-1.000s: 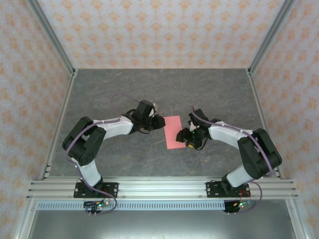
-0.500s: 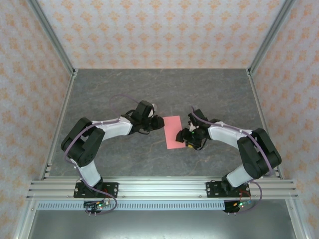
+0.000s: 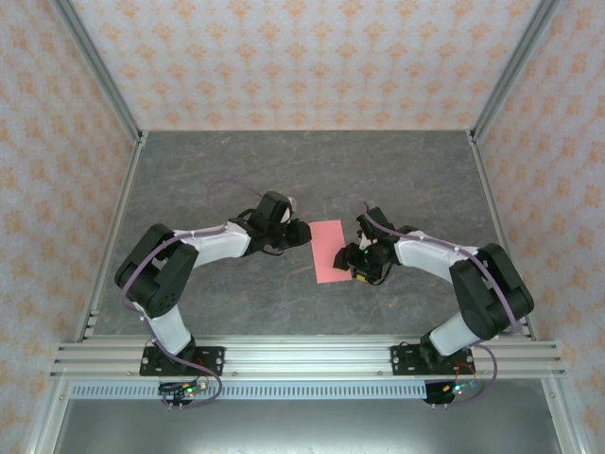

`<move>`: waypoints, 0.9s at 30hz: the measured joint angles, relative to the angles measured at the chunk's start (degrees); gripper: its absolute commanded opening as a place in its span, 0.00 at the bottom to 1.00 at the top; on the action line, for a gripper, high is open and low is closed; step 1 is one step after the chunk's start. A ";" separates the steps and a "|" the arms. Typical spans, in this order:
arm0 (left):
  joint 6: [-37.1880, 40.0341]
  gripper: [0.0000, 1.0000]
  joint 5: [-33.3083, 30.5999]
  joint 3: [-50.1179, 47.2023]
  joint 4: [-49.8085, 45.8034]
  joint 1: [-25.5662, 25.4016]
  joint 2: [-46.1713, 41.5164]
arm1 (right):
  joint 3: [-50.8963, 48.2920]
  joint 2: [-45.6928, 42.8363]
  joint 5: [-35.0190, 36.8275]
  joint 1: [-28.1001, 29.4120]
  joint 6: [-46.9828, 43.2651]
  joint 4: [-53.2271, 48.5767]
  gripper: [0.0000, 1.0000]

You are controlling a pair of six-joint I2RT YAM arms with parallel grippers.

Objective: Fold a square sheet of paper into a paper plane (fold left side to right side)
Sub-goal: Move the square sheet of paper to the center of the table.

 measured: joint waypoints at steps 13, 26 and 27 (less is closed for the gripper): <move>0.00 0.25 0.00 -0.26 -0.02 0.00 -0.11 | -0.07 -0.02 0.02 0.17 0.66 0.22 0.60; 0.07 0.25 -0.26 -0.31 -0.20 0.00 -1.49 | -0.22 -0.09 -0.50 0.90 1.31 1.73 0.60; 0.07 0.25 -0.42 -0.31 -0.17 0.00 -1.57 | -0.26 -0.09 -1.20 1.22 1.51 2.58 0.60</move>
